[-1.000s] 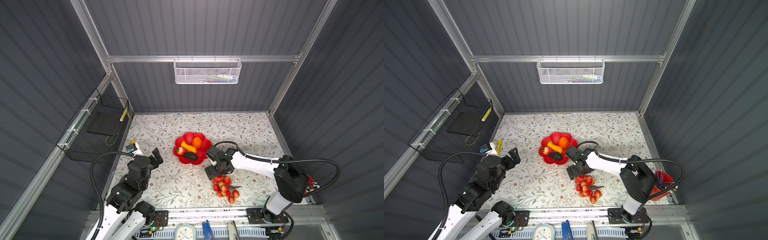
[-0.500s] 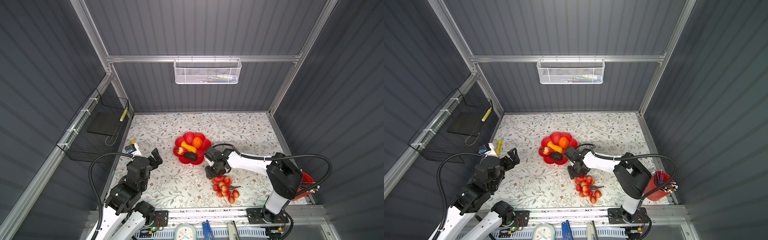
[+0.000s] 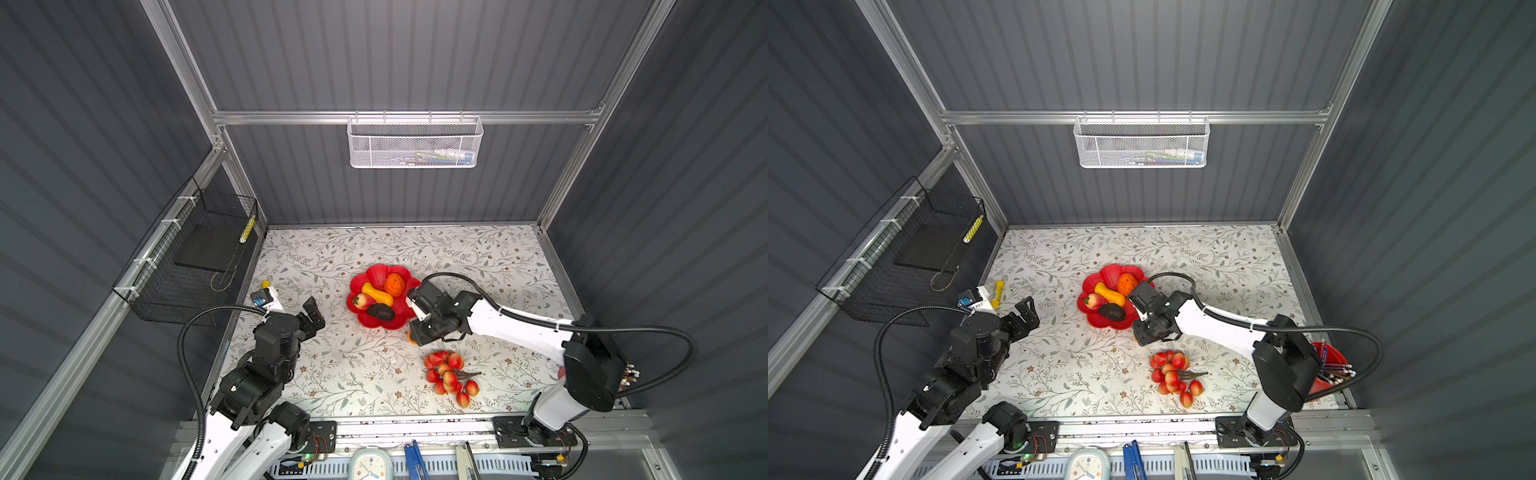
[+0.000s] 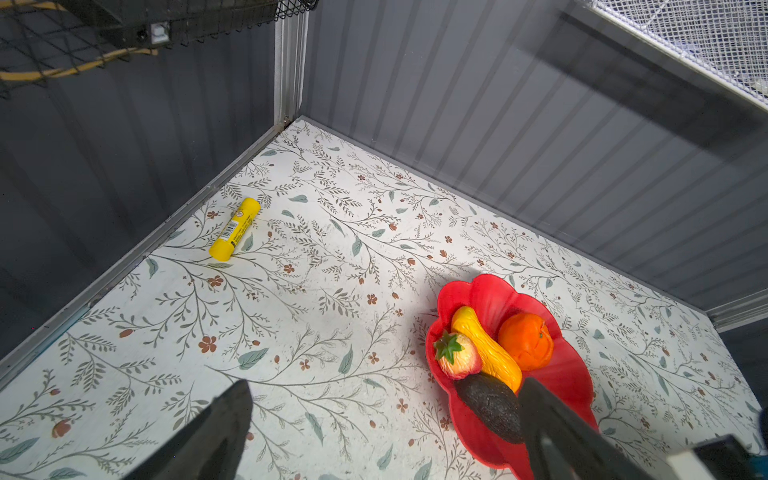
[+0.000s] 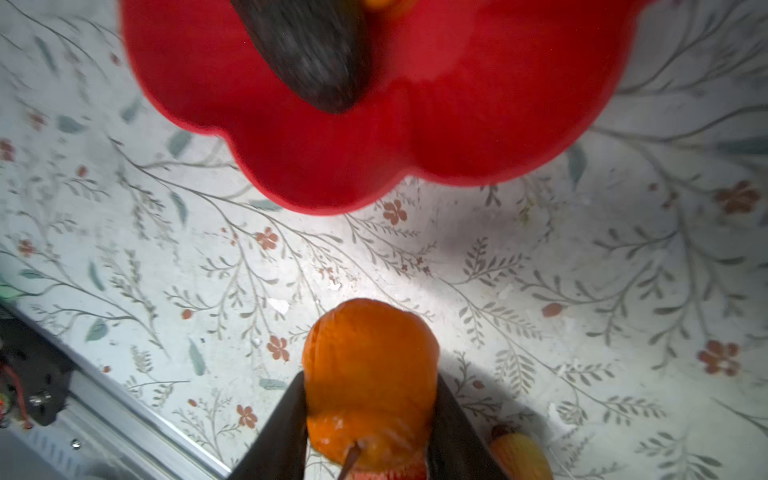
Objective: Place and organize the fake fruits in the fruit bowl
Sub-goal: 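Grasp the small orange with the right gripper and place it in the bowl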
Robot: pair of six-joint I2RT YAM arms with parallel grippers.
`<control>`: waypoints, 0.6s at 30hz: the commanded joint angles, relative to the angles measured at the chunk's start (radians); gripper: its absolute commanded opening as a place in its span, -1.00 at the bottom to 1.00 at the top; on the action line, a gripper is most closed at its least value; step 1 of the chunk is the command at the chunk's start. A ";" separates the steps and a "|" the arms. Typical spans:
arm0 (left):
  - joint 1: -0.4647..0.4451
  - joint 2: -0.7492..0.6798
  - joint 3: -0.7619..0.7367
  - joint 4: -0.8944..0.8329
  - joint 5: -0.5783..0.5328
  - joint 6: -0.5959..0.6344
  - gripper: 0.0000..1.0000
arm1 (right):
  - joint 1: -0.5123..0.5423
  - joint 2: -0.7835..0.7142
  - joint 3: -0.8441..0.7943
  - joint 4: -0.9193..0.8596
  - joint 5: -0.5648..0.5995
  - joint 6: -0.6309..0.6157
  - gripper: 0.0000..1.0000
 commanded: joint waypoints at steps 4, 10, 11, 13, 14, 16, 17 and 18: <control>0.004 0.012 0.034 -0.006 -0.012 0.017 0.99 | -0.041 0.066 0.149 -0.030 0.030 -0.118 -0.36; 0.004 0.010 0.047 -0.033 -0.010 0.009 0.99 | -0.066 0.242 0.275 -0.003 0.034 -0.166 -0.35; 0.004 0.004 0.048 -0.038 -0.011 0.008 1.00 | -0.071 0.266 0.287 0.001 0.037 -0.168 -0.35; 0.004 -0.004 0.046 -0.044 -0.016 0.006 0.99 | -0.077 0.305 0.304 0.011 0.037 -0.173 -0.34; 0.004 -0.009 0.043 -0.046 -0.017 0.003 0.99 | -0.080 0.324 0.308 0.019 0.037 -0.176 -0.33; 0.004 -0.012 0.041 -0.044 -0.021 0.005 0.99 | -0.085 0.355 0.318 0.027 0.039 -0.177 -0.30; 0.004 -0.012 0.043 -0.044 -0.022 0.007 0.99 | -0.088 0.369 0.322 0.032 0.043 -0.179 -0.29; 0.004 -0.010 0.043 -0.041 -0.022 0.008 0.99 | -0.090 0.380 0.328 0.034 0.046 -0.181 -0.25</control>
